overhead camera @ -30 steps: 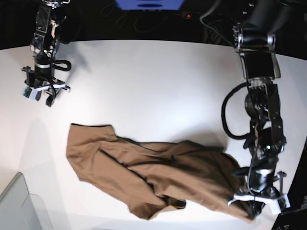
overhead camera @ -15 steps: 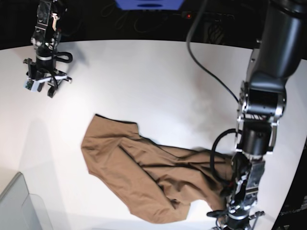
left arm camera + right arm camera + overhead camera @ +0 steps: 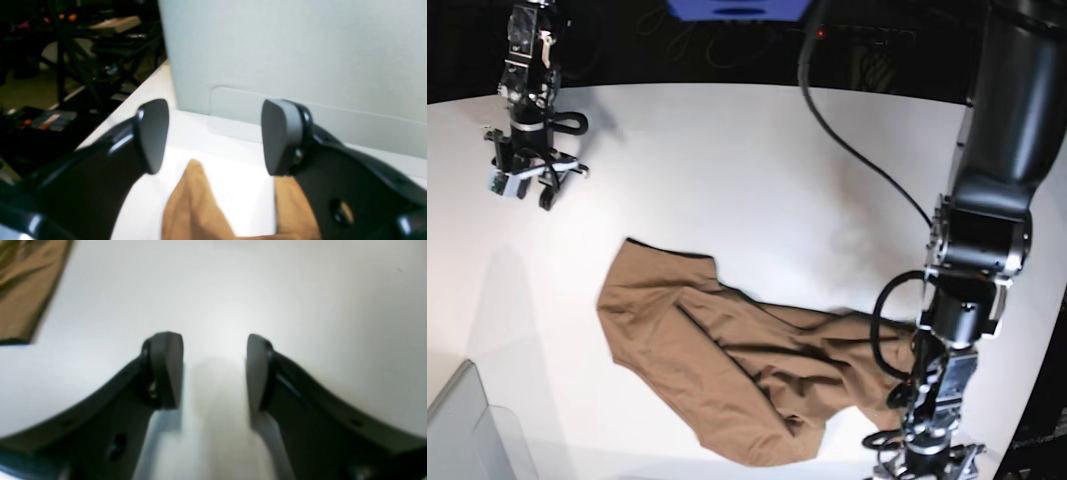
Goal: Layout the t-shirt on the table in an organized manner, then fold the t-shirt properly
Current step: 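Release the shirt with the right gripper and regrasp a shirt corner, then grasp the shirt edge with the left gripper opposite the right gripper, then adjust the left gripper's grip along the shirt edge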
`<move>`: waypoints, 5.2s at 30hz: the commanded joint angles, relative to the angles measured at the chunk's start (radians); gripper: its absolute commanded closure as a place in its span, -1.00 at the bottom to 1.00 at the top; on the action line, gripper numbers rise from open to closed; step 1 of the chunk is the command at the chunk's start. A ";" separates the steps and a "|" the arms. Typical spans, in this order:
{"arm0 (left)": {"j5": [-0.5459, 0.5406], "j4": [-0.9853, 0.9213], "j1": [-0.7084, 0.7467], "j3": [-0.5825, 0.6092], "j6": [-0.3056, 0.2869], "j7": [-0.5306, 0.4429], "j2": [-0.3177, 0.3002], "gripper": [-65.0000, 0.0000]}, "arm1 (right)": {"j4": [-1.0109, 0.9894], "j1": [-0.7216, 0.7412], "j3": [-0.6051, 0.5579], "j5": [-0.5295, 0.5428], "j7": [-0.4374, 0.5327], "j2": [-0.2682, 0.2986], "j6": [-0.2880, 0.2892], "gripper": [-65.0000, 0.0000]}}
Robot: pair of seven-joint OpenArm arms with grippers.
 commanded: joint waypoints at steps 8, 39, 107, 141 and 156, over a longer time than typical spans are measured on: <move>-0.001 0.406 0.320 -0.161 0.006 0.226 -0.103 -0.30 | -0.002 0.107 -0.176 -0.277 0.038 0.021 0.003 -0.33; 0.008 0.685 0.749 -0.457 0.003 0.362 -0.103 -0.30 | -0.378 0.306 -0.339 -0.296 0.040 -0.020 0.003 0.45; -0.001 1.084 0.709 -0.148 0.011 0.476 -0.031 0.99 | 0.185 0.054 -0.105 -0.294 0.038 -0.011 0.003 1.00; -0.001 0.877 0.832 -0.311 0.002 0.539 0.012 -0.04 | 0.187 0.051 -0.109 -0.296 0.038 -0.018 0.003 1.00; 0.010 0.791 0.755 -0.162 0.002 0.534 0.015 -0.04 | 0.187 0.048 -0.110 -0.296 0.038 -0.020 0.003 1.00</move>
